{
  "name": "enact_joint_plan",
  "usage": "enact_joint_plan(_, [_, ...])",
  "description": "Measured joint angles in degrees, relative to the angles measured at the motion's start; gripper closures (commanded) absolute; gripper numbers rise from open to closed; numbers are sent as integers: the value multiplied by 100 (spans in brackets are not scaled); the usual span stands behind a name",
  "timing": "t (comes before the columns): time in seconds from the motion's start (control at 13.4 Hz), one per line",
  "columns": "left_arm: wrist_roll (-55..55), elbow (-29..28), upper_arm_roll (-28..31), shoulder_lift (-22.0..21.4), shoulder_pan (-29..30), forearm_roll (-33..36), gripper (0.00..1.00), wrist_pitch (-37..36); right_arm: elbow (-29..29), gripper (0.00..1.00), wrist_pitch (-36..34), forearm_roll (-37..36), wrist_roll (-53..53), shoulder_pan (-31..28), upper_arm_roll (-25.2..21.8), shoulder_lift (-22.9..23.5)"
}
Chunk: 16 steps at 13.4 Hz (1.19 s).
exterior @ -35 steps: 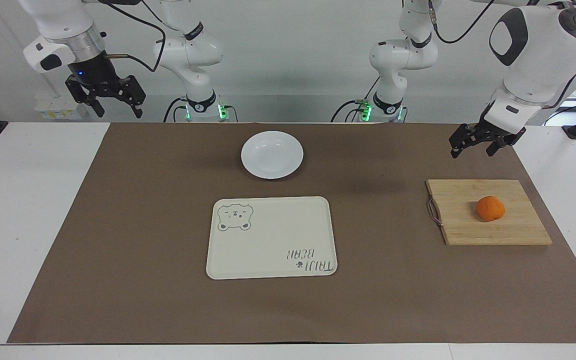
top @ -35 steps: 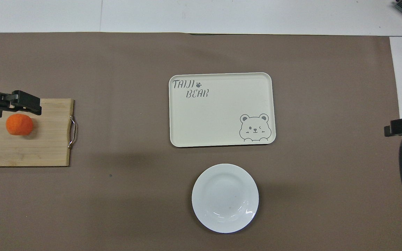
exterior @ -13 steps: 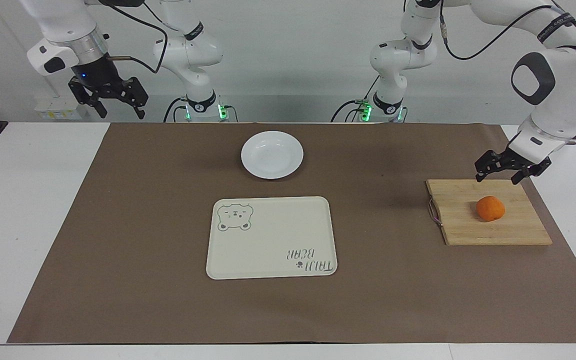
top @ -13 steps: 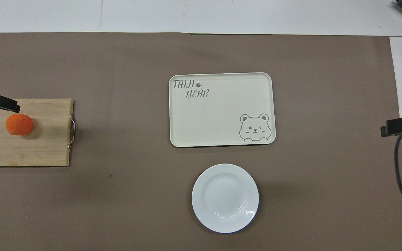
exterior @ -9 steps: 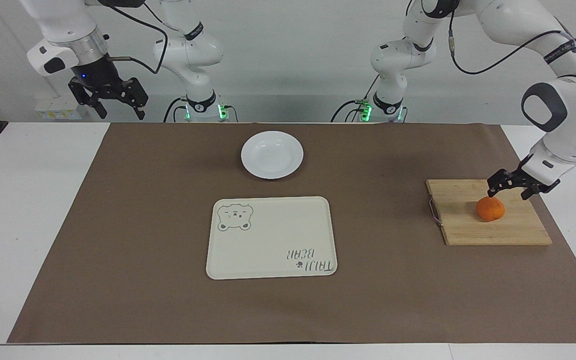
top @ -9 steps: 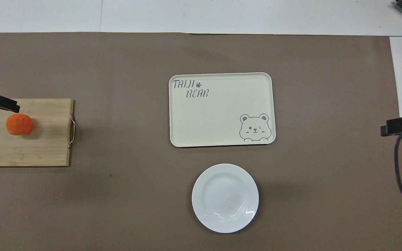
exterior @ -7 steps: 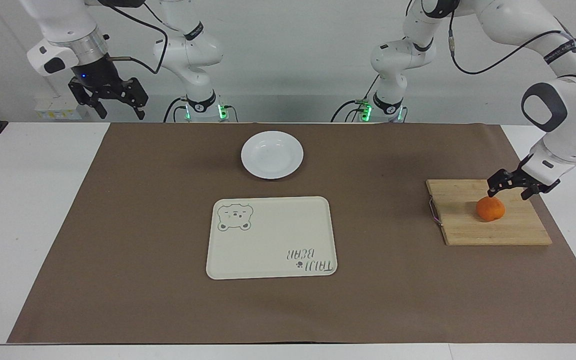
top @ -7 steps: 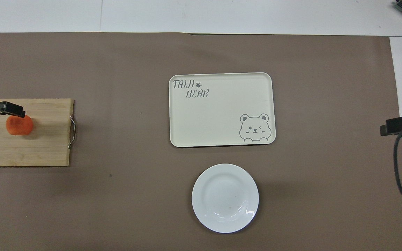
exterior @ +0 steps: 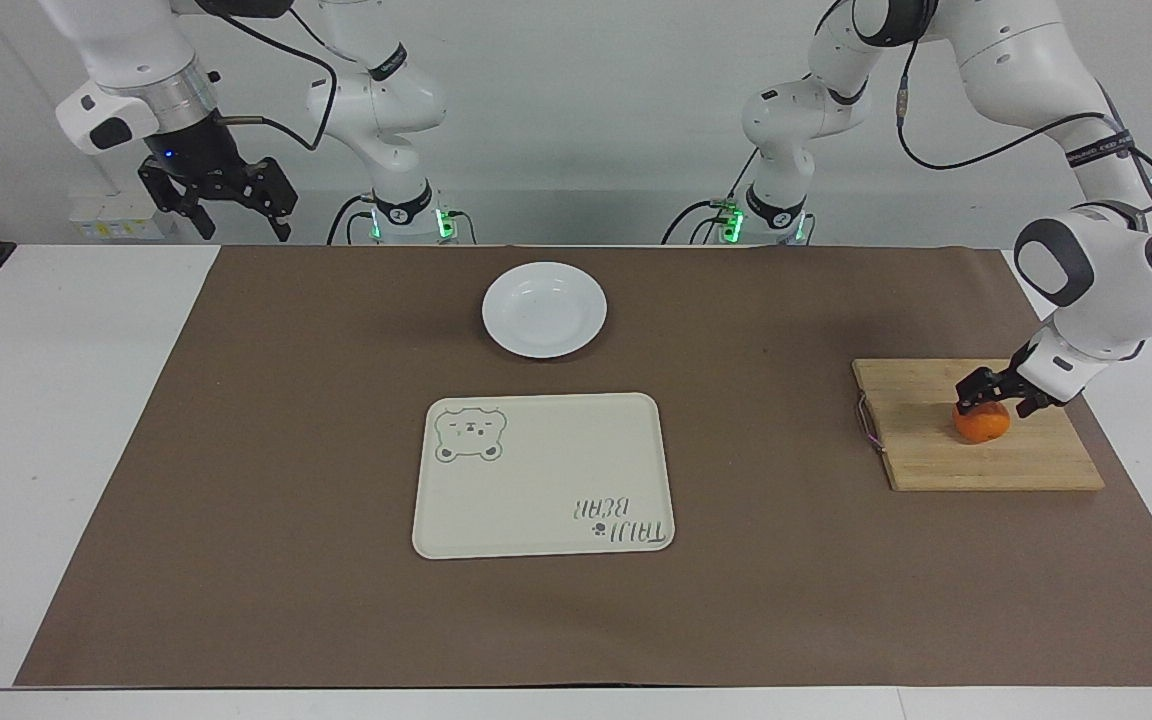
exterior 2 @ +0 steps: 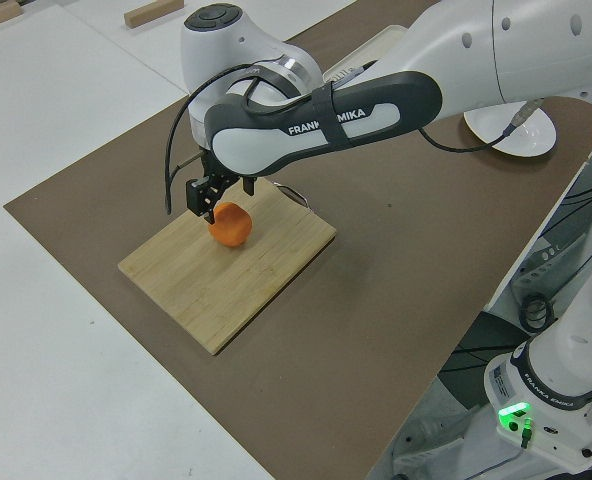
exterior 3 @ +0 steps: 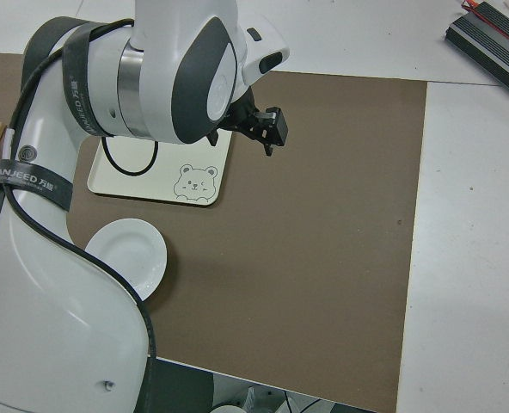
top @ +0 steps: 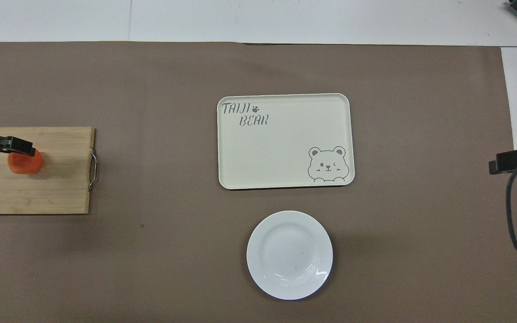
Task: Place orange and plate with both arms
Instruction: 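Lower the left gripper onto the orange ball and grasp it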
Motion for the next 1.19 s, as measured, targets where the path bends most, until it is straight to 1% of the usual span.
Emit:
enact_joint_plan(0.22, [4, -53, 6, 191, 44, 0, 0, 209, -5, 0, 4, 0, 20, -2, -1, 0])
enact_joint_plan(0.3, [28, -60, 5, 285, 59, 0, 24, 296, -7, 0, 4, 0, 21, -2, -2, 0])
enact_joint_plan(0.37, [124, -61, 2, 380, 79, 0, 99, 362, -8, 0, 4, 0, 21, -2, -1, 0])
enact_joint_plan(0.52, [410, -63, 0, 477, 139, -7, 100, 371, -10, 0, 4, 0, 21, -1, 1, 0])
enact_joint_plan(0.82, [514, -50, -25, 457, 170, -51, 100, 291, -37, 0, 4, 0, 22, -8, -4, 0])
enact_joint_plan(0.97, [472, 50, -65, 368, 156, -101, 100, 35, -59, 0, 4, 0, 22, -10, -8, 0])
enact_joint_plan(1.19, [165, 275, -114, 87, 47, -123, 100, -401, -69, 0, 4, 0, 22, -10, -6, 0])
